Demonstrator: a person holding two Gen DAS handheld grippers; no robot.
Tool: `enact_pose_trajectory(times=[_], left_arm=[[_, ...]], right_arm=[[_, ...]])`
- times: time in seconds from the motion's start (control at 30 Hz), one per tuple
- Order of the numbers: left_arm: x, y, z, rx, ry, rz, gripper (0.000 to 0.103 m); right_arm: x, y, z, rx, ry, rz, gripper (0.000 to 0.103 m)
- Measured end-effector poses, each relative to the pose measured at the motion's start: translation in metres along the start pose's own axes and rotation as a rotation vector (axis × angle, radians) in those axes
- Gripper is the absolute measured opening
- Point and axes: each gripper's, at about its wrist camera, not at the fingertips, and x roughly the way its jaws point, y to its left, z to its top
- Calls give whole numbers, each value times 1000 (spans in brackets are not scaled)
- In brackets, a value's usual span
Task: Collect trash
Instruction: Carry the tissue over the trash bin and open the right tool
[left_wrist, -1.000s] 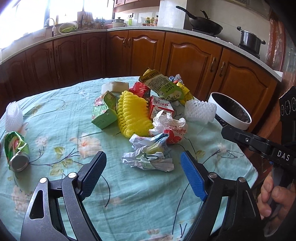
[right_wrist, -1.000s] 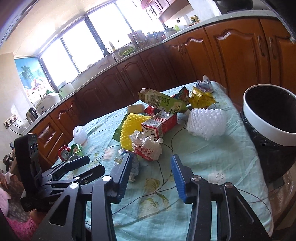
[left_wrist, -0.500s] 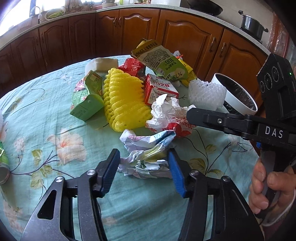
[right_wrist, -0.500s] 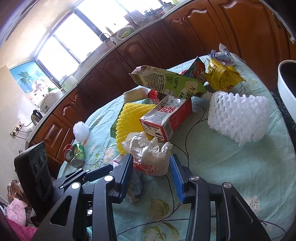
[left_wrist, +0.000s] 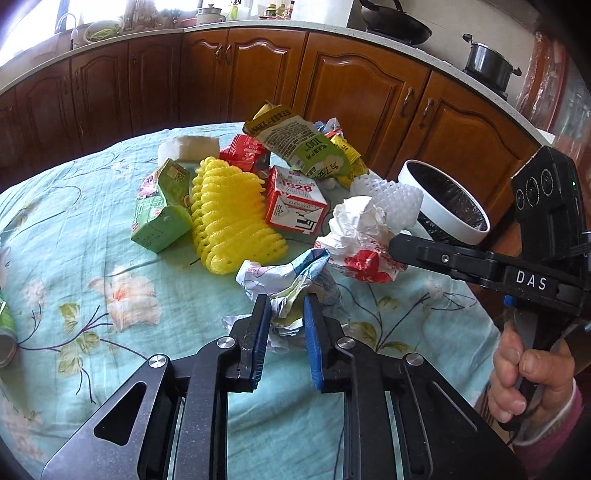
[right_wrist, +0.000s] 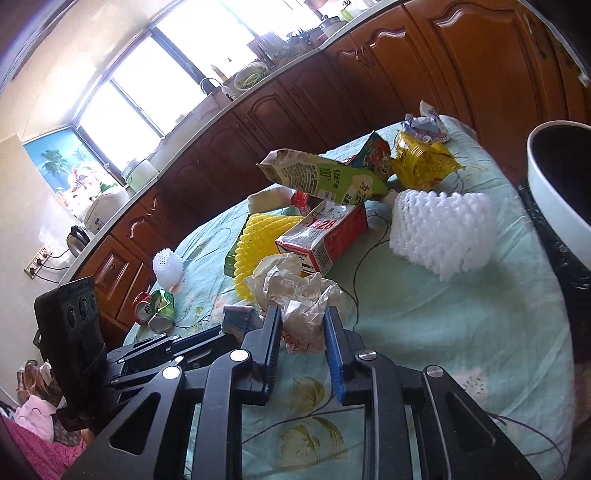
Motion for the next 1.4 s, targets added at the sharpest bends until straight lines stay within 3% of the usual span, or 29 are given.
enact_pose_trajectory(times=[0.53, 1.07, 1.23, 1.4], left_arm=[[8, -78, 43, 126, -51, -102, 10], [36, -128, 68, 206, -51, -133, 6], [46, -148, 84, 234, -55, -159, 6], [62, -175, 109, 276, -59, -182, 6]], right_arm=[[-98, -53, 1, 72, -165, -150, 23], [-139, -89, 10, 116, -250, -217, 23], [-148, -108, 23, 126, -275, -269, 23], [-149, -126, 41, 102, -263, -377, 23]])
